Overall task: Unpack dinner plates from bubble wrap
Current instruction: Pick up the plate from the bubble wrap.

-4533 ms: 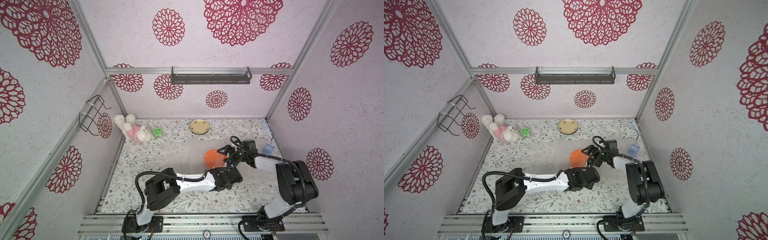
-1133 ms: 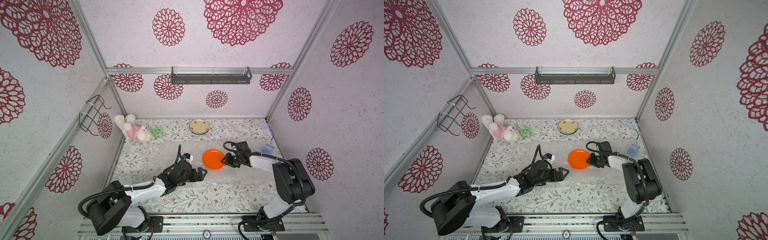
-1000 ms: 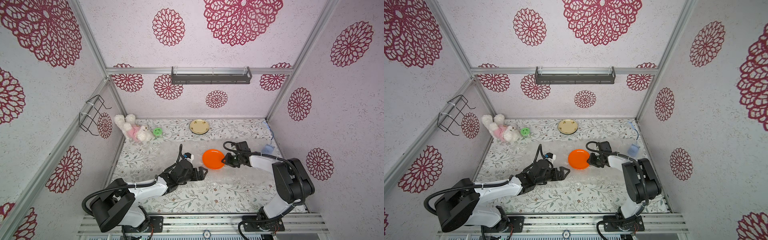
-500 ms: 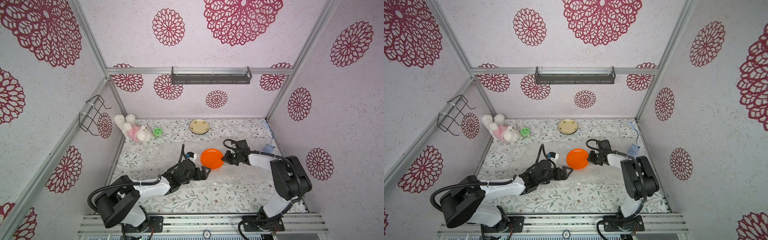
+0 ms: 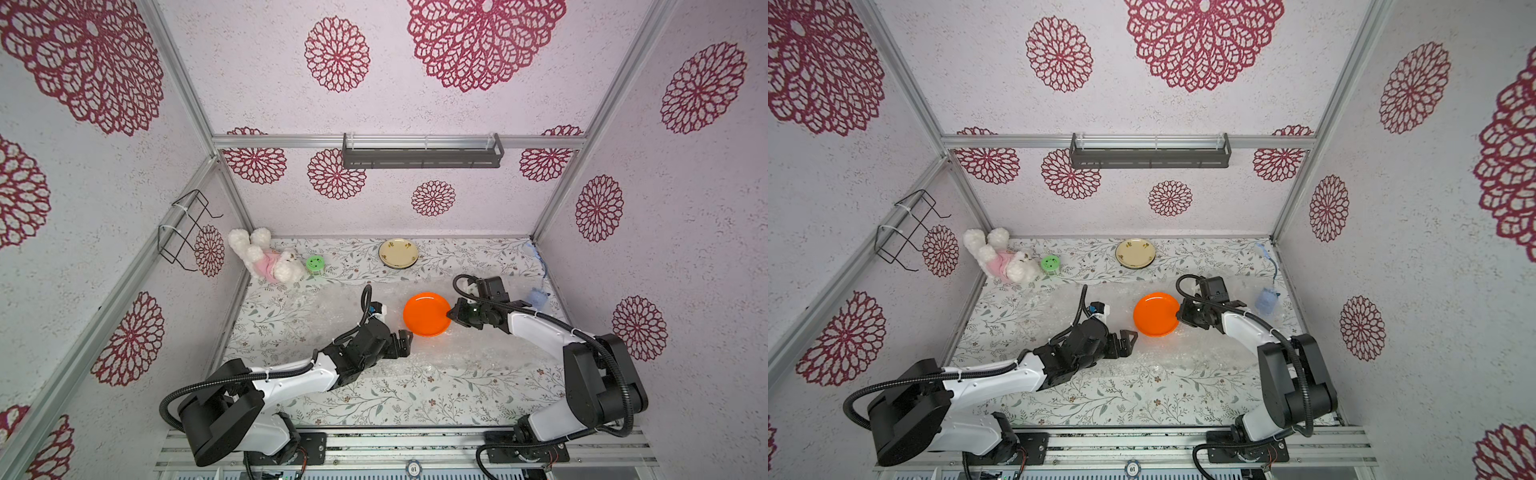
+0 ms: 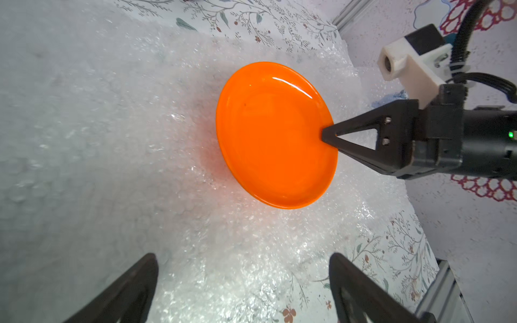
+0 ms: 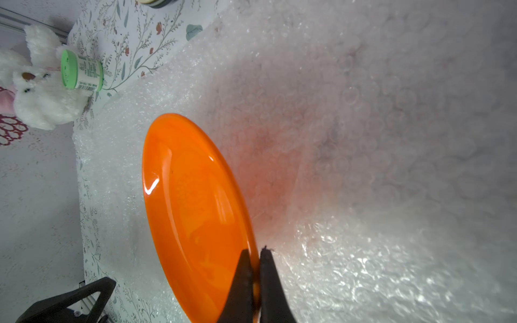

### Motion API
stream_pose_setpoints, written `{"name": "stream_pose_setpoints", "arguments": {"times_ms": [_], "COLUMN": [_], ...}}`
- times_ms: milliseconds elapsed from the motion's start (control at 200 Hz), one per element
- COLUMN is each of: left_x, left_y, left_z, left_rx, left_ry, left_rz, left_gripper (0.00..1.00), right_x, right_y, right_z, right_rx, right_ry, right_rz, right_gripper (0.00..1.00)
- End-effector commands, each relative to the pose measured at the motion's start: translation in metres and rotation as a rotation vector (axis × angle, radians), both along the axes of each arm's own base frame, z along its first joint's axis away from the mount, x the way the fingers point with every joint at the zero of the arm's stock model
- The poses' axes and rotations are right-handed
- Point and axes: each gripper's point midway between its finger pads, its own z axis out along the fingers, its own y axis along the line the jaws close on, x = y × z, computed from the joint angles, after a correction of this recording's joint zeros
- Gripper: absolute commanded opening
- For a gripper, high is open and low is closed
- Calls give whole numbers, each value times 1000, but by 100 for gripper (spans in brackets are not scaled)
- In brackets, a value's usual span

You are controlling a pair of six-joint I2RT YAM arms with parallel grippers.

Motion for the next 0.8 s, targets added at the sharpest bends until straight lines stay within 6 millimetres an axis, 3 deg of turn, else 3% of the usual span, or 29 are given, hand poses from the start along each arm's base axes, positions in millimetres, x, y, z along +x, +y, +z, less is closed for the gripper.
{"name": "stream_pose_setpoints", "arguments": {"times_ms": [0,275,465,655,796], "left_x": [4,2,2,4,5], "left_y": [19,49,66,63,57], "left_z": [13,48,47,44,47], "left_rx": [23,69,26,30,24], "left_ry": [-32,-89,-72,-62,-57], "left_rz": [86,149,198,198,181], "left_gripper": [97,97,97,97,97], "right_x": [15,79,140,189,220], "right_y": [9,25,29,36,43], "right_z": [36,58,63,69,56], "right_rx": [57,137,195,250,274], "right_ry": [-65,-92,-81,-73,-30], "right_rz": [0,-70,-176,-277,-332], "right_gripper": [1,0,0,0,0]}}
